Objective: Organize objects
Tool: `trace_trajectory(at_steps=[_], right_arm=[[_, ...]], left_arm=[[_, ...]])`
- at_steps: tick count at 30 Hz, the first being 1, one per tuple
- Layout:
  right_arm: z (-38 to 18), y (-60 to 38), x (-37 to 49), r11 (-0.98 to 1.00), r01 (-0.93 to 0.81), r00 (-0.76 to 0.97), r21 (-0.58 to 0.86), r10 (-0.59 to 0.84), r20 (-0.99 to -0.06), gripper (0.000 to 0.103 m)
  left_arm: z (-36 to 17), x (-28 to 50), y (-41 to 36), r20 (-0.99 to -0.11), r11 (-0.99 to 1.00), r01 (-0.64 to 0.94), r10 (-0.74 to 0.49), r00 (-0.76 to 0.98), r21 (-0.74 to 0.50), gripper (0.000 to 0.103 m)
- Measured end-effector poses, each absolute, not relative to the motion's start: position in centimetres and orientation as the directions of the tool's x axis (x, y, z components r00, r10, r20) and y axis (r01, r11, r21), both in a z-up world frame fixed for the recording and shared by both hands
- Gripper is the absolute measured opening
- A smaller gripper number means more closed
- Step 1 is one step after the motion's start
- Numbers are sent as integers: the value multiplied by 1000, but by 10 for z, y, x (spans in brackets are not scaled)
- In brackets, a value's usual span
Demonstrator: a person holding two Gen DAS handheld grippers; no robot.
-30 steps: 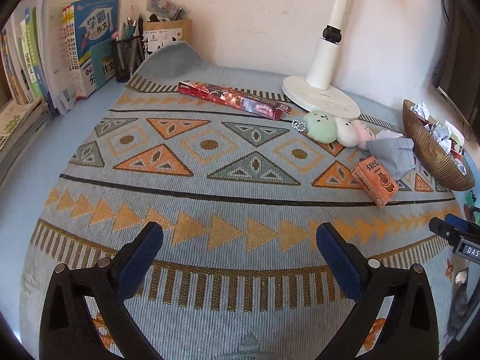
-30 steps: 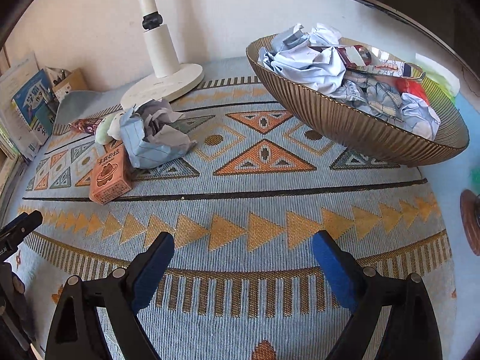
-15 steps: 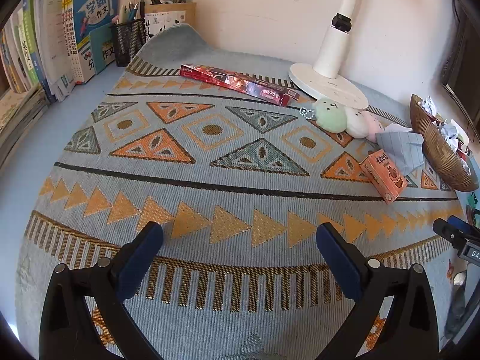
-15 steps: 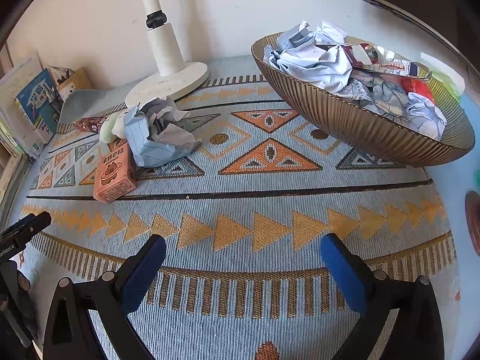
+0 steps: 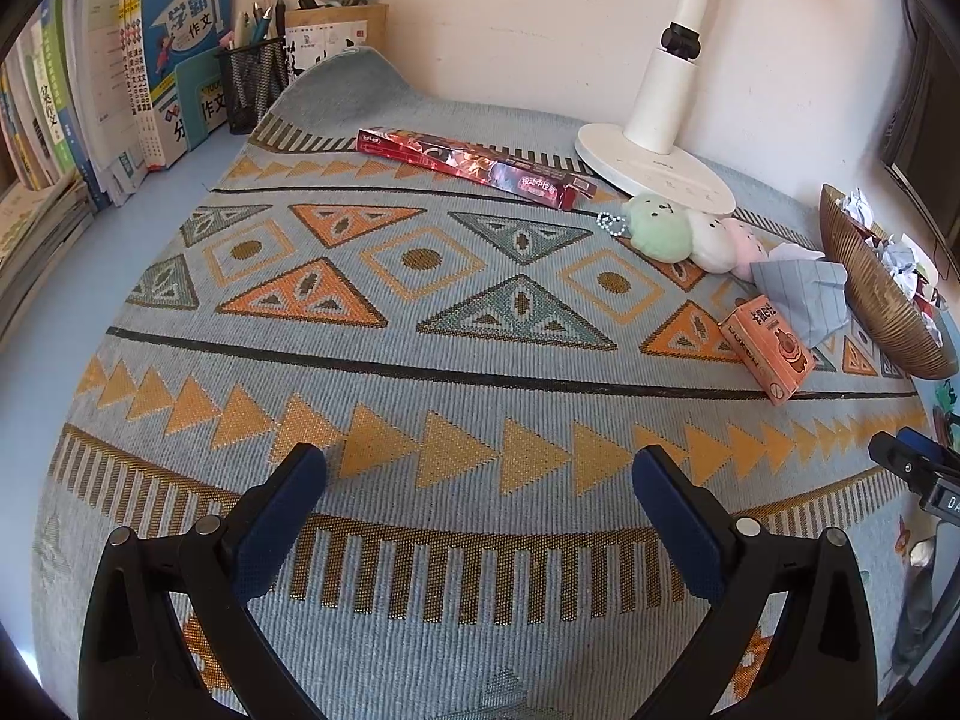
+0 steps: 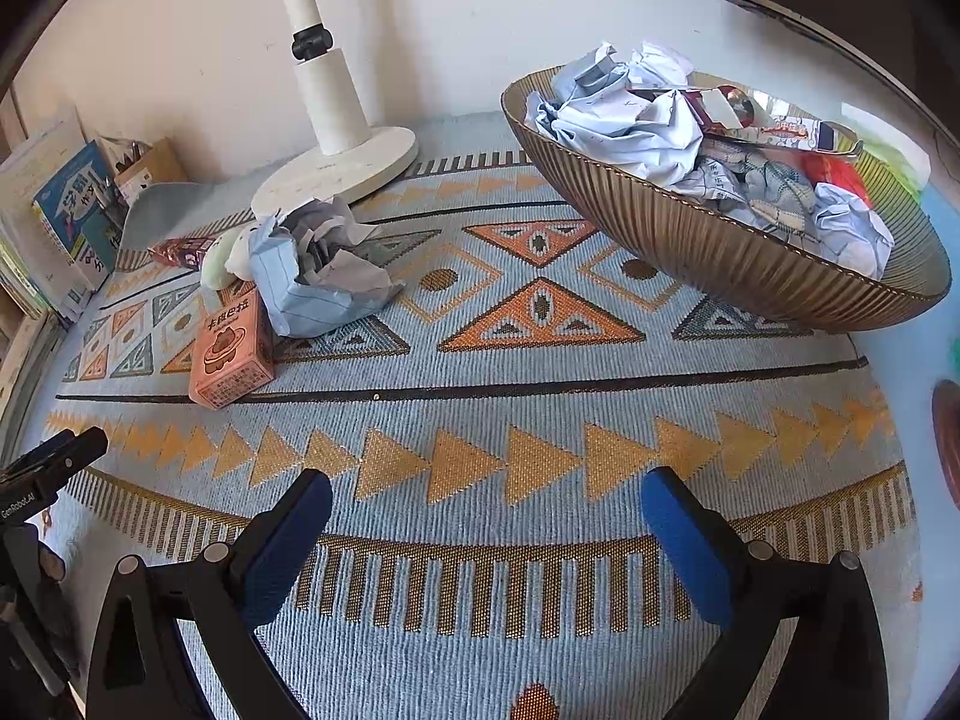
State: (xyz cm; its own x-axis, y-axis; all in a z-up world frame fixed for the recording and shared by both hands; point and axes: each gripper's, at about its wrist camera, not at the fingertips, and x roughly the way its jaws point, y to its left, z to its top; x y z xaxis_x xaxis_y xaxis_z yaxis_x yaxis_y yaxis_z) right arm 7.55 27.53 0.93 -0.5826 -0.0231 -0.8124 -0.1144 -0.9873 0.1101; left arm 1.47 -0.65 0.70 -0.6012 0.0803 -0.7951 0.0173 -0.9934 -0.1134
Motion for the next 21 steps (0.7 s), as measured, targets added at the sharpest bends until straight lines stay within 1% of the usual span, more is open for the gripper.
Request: trace_trajectory(at_steps=[4,5,7,8,10,11,13,15,17,18,20,21], right_arm=[[10,276,75,-987,-127,-572,100,-9,-820,103],[11,276,73,-987,-126,-568,99,-10,-823,103],[13,275,68,-988,-87,-564,126,-55,-824,103],[15,274,64,-985,-65,-563,160,-97,-821,103],[21,274,53,-967,-46,-566,252,-182,-804,103],[25,274,46,-957,-46,-571,288,-211,-794,103],[29,268,29,-941,-30,-565,337,-262,-782,103],[27,258,9,-932,-4,-526,363,-307,-793,103],[26,245,-7,-942,22,-513,335,-299,-805,103],[28,239,-13,-957,30,-530,289,-260,-807,103],[28,228,-24,-983,37,-566,182,-171,-807,103],[27,225,-29,-986,48,-572,162,-160,-805,103]], left_arm=[[7,14,-4,-800,-995,17,70,-596,-100,102],[8,13,-2,-802,-994,-8,89,-591,-105,102],[17,13,4,-774,-978,-141,208,-598,-153,101],[26,14,10,-749,-971,-199,229,-621,-131,101],[45,8,25,-714,-961,-277,208,-669,-21,101],[52,0,32,-709,-949,-315,213,-672,13,102],[62,-21,44,-716,-921,-388,255,-651,25,102],[64,-43,56,-717,-895,-441,271,-642,56,102],[62,-63,69,-685,-875,-465,257,-681,133,102],[58,-74,76,-680,-864,-476,250,-689,165,102],[48,-94,86,-705,-836,-520,263,-658,174,102],[43,-101,91,-716,-822,-544,276,-641,171,102]])
